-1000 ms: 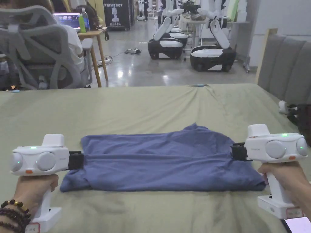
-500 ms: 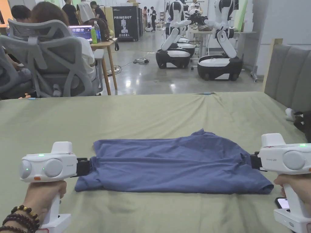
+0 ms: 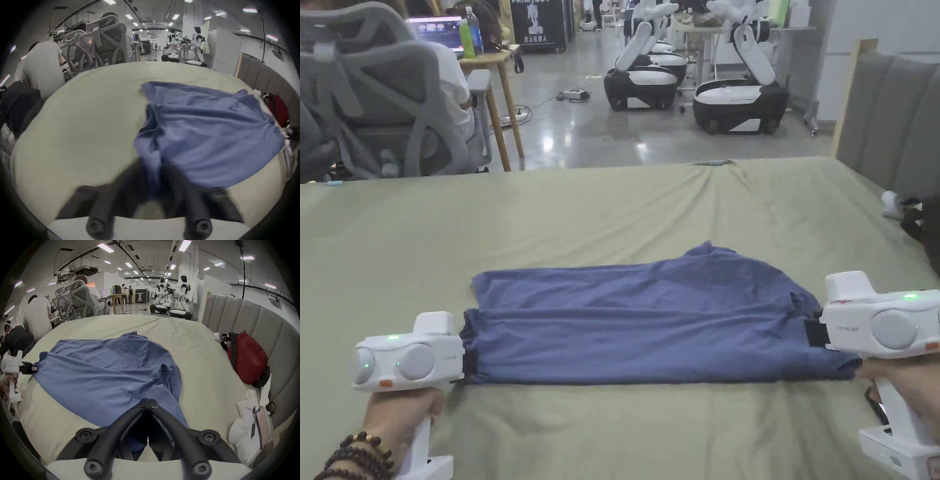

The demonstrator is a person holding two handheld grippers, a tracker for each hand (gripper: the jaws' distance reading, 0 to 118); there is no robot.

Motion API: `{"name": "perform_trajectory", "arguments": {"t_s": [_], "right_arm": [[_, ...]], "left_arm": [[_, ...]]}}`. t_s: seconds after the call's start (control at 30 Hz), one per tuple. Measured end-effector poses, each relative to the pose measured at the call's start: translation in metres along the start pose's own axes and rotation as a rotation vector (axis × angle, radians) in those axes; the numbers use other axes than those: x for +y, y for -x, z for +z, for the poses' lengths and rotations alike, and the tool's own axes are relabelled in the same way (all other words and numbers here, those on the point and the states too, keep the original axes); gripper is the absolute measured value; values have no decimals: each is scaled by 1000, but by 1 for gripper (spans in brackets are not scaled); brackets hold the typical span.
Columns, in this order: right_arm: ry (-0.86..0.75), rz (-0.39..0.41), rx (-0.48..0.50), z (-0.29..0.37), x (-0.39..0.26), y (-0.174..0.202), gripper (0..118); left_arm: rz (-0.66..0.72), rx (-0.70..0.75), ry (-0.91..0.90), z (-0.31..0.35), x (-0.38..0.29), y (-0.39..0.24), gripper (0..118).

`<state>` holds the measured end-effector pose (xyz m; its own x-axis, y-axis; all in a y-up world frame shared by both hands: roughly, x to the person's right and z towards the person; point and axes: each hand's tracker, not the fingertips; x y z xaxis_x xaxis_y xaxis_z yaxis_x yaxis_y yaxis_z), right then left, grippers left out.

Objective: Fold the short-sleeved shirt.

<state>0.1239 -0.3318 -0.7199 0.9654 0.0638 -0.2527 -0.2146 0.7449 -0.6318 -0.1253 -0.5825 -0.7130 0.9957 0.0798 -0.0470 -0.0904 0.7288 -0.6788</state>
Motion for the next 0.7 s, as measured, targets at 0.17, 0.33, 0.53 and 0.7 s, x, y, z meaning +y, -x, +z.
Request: {"name": "perform_trajectory", "arguments": {"t_s": [0.17,0.33,0.53,0.7], "right_arm": [[-13,-15,-6,-1,3,-6,106],[34,-50,-37,-38,-7,-28,111],[157,-114,-101,-49,-20,-43,77],[176,-39,-92,-57,-26,-34,16]], "left_arm": [[-49,83,13,-16,-15,10,3],[-28,70,6,-10,-10,8,3],[-39,71,-9,-9,-15,6,3],[-43,71,-5,-7,-18,5,3]]}}
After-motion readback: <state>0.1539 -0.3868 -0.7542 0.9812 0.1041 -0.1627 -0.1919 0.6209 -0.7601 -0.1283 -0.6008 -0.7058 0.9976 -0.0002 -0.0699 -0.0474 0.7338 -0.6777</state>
